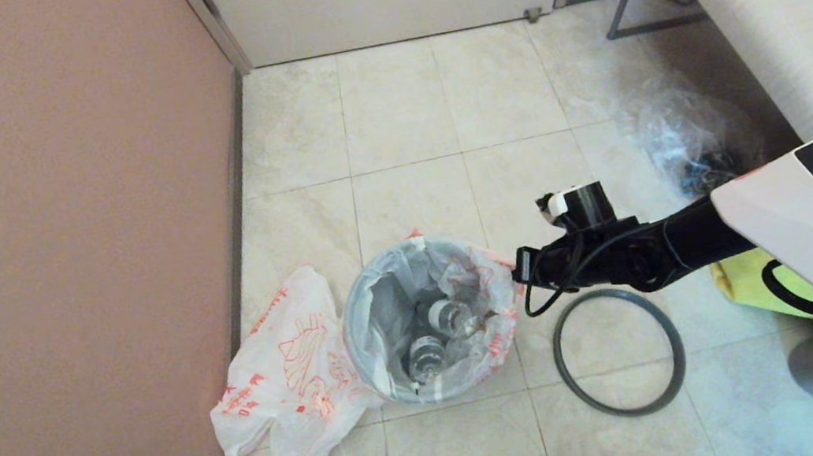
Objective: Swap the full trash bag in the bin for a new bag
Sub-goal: Place the trash bag on the floor
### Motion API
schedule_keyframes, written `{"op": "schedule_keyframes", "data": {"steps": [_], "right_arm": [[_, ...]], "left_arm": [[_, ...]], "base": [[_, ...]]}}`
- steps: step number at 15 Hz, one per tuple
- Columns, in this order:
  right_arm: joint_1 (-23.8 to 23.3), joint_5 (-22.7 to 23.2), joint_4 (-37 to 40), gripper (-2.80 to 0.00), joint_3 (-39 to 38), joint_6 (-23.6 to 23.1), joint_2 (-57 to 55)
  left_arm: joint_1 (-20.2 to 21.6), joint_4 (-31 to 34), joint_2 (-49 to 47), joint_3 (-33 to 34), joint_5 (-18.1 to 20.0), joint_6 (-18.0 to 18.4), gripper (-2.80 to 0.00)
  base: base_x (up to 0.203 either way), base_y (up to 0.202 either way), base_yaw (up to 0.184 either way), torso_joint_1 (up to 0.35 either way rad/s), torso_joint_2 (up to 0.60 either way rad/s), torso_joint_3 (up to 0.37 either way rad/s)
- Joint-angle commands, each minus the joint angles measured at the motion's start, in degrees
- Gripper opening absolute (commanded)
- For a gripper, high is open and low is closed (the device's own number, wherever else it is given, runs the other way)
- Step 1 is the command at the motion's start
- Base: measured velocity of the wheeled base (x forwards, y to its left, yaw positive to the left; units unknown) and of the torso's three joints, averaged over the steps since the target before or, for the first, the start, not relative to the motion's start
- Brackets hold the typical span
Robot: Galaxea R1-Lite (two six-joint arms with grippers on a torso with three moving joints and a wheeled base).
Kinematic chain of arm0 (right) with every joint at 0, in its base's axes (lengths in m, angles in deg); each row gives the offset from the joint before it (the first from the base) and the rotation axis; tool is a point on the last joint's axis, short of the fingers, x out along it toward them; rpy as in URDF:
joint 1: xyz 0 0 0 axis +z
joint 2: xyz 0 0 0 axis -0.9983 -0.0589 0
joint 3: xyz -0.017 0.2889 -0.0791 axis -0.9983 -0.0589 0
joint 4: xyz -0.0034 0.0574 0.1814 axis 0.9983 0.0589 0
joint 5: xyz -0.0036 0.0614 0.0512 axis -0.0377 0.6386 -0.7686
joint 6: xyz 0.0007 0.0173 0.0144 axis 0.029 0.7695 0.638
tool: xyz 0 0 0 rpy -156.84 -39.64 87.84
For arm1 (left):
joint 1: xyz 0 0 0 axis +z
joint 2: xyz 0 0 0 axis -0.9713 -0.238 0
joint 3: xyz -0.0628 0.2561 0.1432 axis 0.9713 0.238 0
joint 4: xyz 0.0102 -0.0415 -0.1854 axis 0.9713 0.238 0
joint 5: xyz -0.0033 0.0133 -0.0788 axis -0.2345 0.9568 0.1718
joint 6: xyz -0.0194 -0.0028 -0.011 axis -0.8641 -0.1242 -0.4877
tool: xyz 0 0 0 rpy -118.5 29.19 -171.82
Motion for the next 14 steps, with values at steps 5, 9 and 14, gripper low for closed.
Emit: {"op": "schedule_keyframes", "data": {"steps": [5, 9, 14], "right_arm": [[-0.3, 6.9, -0.6, -2.8, -0.1, 6.8, 3.6], [-0.1, 9.0, -0.7, -2.8, -0.2, 11.3, 4.6], [1.6, 15.3, -0.5, -2.8, -0.1, 16.6, 7.3]], "left_arm": [[0.0, 0.0, 0.0, 0.0, -0.1, 0.0, -2.8], [0.0, 0.0, 0.0, 0.0, -0.1, 0.0, -2.8], [0.0, 0.0, 0.0, 0.0, -0.1, 0.0, -2.8]], "base": [[0.0, 0.0, 0.0, 0.0, 0.0, 0.0], [0.0, 0.0, 0.0, 0.0, 0.0, 0.0], [0.0, 0.0, 0.0, 0.0, 0.0, 0.0]]}}
